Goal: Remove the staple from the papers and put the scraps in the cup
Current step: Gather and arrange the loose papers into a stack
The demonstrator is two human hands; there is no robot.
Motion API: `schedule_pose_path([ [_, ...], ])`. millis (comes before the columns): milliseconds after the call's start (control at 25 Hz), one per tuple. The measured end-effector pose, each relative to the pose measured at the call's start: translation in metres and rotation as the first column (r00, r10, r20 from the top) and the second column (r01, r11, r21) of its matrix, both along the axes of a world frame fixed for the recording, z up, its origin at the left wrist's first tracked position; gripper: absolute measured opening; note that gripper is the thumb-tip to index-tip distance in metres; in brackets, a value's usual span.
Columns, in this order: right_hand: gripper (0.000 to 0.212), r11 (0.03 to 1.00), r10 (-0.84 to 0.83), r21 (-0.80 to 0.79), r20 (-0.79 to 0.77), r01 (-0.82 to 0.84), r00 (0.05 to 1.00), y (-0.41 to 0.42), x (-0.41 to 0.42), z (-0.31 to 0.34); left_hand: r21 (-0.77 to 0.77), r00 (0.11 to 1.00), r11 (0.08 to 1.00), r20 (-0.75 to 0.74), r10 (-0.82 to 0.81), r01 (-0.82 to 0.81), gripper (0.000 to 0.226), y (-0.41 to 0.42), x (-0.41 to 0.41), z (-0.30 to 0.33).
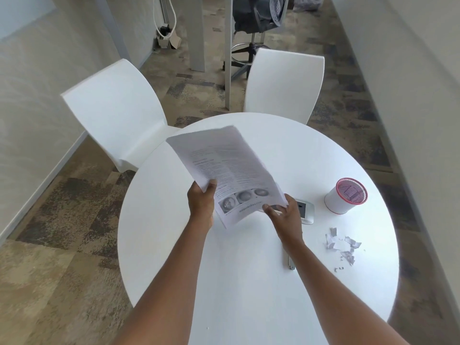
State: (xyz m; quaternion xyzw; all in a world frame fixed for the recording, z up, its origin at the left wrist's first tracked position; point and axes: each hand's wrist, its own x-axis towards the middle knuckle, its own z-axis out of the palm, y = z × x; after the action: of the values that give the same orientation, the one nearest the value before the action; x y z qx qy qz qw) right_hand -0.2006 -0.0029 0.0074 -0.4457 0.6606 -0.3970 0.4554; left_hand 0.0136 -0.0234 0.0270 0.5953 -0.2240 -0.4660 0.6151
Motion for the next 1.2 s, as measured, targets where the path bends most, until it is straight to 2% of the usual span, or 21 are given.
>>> schedule_pose_path([
  [80,0.051,0.995,0.060,0.070,0.207,-0.076,0.976,0.002,0.001,0.000,0.035,0.998,0.999,-0.059,0.018,-0.016,0.026,-0.002,-0.004,0.003],
  [160,0.046,0.985,0.102,0.087,0.395,-0.147,0.913,0.001,0.005,0.002,0.034,0.985,0.999,-0.173,-0.006,0.013,0.030,-0.002,-0.011,0.004],
  [240,0.041,0.989,0.092,0.057,0.506,-0.140,0.858,-0.003,0.009,0.008,-0.013,0.957,0.998,-0.283,-0.062,0.061,0.035,-0.001,-0.018,0.004],
  [320,0.028,0.998,0.043,0.023,0.518,-0.064,0.854,-0.010,0.011,0.016,-0.036,0.943,0.994,-0.313,-0.110,0.104,0.038,0.002,-0.025,0.004],
  [400,0.014,1.000,0.007,-0.010,0.468,-0.002,0.884,-0.016,0.006,0.024,-0.034,0.940,0.990,-0.311,-0.138,0.134,0.037,0.005,-0.024,0.006],
  [560,0.014,0.998,0.012,-0.062,0.324,0.009,0.946,-0.025,-0.021,0.035,-0.081,0.959,0.991,-0.257,-0.121,0.104,0.044,-0.001,0.017,0.024],
  [640,0.012,0.998,0.002,-0.062,0.263,0.014,0.965,-0.029,-0.033,0.042,-0.066,0.985,0.991,-0.117,-0.126,0.119,0.047,-0.008,0.050,0.042],
  [720,0.007,0.997,0.006,-0.076,0.194,0.009,0.981,-0.032,-0.041,0.047,-0.009,0.974,0.976,0.073,-0.214,0.216,0.040,-0.014,0.076,0.060],
  [880,0.004,0.994,0.012,-0.111,0.037,-0.008,0.999,-0.034,-0.042,0.050,0.126,0.830,0.898,0.345,-0.439,0.422,0.027,-0.020,0.086,0.072],
  [1000,0.002,0.985,-0.004,-0.173,-0.121,-0.018,0.993,-0.025,-0.033,0.048,0.191,0.805,0.905,0.413,-0.425,0.380,0.028,-0.011,0.065,0.057],
  [1200,0.007,0.979,-0.014,-0.200,-0.207,-0.029,0.978,-0.001,-0.019,0.039,0.230,0.837,0.953,0.466,-0.285,0.197,0.029,0.016,0.033,0.025],
])
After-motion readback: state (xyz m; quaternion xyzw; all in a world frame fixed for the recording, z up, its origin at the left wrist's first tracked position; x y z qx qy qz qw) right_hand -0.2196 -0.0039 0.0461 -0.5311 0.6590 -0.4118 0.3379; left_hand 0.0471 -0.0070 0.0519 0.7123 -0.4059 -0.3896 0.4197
